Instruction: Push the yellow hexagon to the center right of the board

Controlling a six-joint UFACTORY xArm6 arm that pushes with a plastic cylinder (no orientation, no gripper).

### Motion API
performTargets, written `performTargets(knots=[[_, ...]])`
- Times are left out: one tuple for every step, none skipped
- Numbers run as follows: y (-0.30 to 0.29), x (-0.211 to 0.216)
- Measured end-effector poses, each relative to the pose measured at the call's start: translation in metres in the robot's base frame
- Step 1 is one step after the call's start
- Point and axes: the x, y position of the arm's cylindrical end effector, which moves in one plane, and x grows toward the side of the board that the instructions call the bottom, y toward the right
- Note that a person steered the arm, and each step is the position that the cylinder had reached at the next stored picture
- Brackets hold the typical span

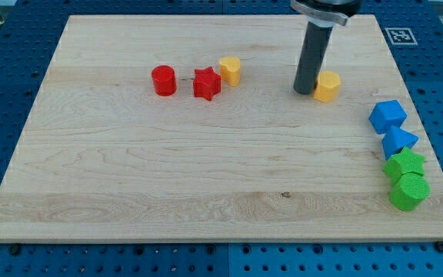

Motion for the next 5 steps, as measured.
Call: performTargets(knots=[[0.023, 0.004], [0.040, 0.009], [0.041, 0.016], [0.046, 0.016], [0.058, 0.014]])
